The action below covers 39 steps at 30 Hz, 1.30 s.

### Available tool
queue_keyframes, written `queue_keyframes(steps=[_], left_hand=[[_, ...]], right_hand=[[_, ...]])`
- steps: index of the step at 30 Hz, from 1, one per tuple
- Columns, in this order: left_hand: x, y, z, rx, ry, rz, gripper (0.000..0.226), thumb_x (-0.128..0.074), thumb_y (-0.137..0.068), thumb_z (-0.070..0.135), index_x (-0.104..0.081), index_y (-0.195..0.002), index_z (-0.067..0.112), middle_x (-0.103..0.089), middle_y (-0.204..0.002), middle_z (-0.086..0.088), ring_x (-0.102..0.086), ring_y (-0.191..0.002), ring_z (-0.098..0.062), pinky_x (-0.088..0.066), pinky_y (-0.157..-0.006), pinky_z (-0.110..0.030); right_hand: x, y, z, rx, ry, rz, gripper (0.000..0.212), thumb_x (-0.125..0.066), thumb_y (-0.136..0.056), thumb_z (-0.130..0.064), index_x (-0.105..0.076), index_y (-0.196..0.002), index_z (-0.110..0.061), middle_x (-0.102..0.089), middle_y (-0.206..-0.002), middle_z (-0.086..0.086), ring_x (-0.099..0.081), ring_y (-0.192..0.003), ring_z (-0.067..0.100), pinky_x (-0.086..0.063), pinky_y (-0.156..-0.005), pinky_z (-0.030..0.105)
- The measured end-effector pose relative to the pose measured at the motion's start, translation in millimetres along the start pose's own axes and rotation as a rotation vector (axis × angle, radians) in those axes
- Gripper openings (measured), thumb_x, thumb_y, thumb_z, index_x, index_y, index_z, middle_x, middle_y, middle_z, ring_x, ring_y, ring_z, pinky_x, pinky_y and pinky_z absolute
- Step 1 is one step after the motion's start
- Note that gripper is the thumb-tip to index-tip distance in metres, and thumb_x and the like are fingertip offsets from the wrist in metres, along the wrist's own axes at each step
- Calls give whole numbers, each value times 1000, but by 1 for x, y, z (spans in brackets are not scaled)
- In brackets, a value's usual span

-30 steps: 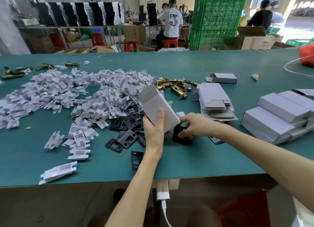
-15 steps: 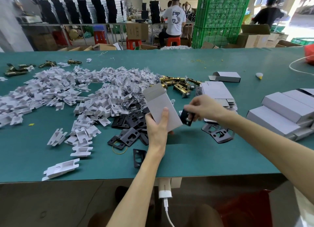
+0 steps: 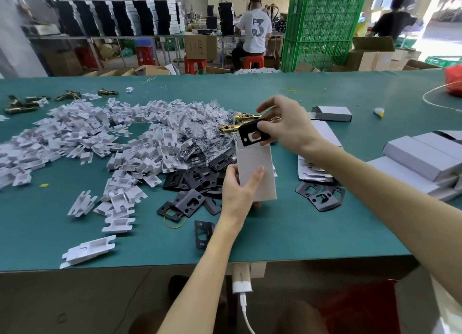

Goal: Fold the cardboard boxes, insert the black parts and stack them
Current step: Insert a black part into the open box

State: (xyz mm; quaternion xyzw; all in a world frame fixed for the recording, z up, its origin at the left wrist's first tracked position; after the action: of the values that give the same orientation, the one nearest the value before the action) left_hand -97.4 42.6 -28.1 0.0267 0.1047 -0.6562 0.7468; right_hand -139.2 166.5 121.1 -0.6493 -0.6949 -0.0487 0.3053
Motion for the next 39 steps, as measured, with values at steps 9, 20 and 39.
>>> queue_keyframes(steps=[9, 20, 39], left_hand=[[0, -1, 0, -7, 11, 1, 46, -78, -91, 43, -53, -119, 16, -69, -108, -4, -72, -85, -11, -57, -54, -35], [1, -1, 2, 6, 37, 53, 43, -71, -95, 47, -52, -121, 18, -68, -108, -4, -71, -81, -7, -56, -53, -31], [7, -7, -1, -24, 187, 241, 17, -45, -111, 37, -46, -119, 22, -64, -112, -9, -69, -76, -4, -52, -50, -28]], right_hand=[[-10, 10, -9, 112, 379, -80, 16, -71, -88, -8, -81, -100, -14, -78, -90, 1, -72, -88, 14, -54, -86, 24], [-13, 7, -11, 134, 547, -215, 16, -66, -96, -30, -77, -95, -19, -74, -91, -8, -67, -93, 14, -46, -101, 44], [-82, -59, 109, -187, 574, -192, 36, -59, -100, -23, -64, -125, 2, -64, -128, 23, -58, -118, 39, -43, -107, 48]])
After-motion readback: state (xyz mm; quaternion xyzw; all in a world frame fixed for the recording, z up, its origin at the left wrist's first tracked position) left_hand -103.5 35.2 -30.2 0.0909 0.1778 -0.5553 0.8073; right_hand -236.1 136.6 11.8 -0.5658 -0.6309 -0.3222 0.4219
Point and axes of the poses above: each hand's wrist, its own y-axis away from the middle knuckle, its own x-axis out of the back of the hand, z = x × y, the point moved 3 cm from there along -y, towards the middle knuckle
